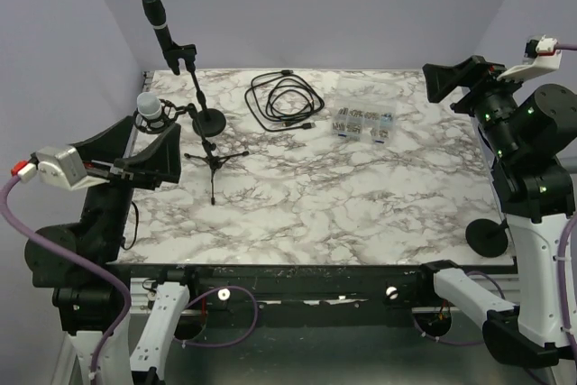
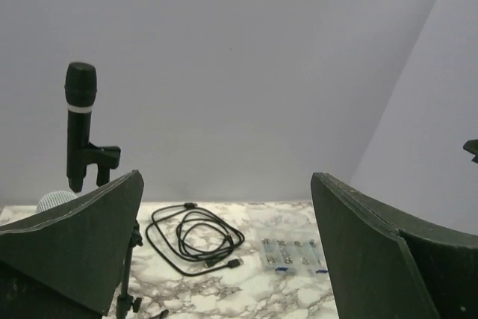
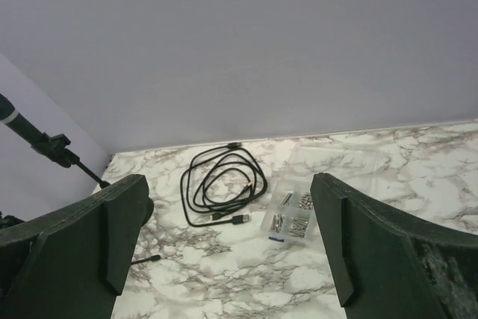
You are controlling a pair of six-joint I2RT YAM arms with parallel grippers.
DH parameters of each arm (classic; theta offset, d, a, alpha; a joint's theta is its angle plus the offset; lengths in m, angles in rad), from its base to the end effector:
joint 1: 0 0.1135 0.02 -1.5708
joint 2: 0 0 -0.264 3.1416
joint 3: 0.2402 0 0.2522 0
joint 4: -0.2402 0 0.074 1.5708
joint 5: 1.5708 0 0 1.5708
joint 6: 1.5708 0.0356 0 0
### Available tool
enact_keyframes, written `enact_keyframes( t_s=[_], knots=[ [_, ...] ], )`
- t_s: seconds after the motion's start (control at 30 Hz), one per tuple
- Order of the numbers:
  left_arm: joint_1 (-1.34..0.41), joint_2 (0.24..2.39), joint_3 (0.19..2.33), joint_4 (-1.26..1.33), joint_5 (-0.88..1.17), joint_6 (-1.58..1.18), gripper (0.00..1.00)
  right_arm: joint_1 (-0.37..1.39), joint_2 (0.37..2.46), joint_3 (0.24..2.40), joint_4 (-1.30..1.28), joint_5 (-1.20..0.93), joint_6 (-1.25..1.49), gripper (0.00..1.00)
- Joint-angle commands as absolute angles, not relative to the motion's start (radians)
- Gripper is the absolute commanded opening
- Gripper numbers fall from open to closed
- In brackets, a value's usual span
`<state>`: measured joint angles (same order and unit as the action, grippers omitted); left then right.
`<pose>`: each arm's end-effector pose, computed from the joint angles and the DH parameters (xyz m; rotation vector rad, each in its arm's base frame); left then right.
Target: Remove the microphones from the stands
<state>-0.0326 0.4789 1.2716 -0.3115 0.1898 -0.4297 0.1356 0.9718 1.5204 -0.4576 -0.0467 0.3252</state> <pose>0.0113 -0.0071 0.5022 -0.0475 1.1120 -0.5176 0.1563 0.0230 0.5204 0.1033 1.4895 0.4073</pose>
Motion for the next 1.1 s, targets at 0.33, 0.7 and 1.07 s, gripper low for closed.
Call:
enact_keyframes(
  t_s=[0.33, 0.7, 1.07],
  knots=[
    [-0.028, 0.539, 1.135, -0.374, 0.324, -0.485, 0.99, 0.13, 0.956, 1.304, -0.269, -0.26, 0.479, 1.0],
    [-0.028, 0.544, 1.069, -0.495, 0.246, -0.466, 0.99, 0.206, 1.057, 1.173, -0.068, -0.463, 0.606, 1.0],
    [-0.028, 0.49, 1.06, -0.527, 0.112, -0.479, 0.99, 0.649, 1.41, 1.179, 0.194, -0.266, 0.498, 1.0]
  ],
)
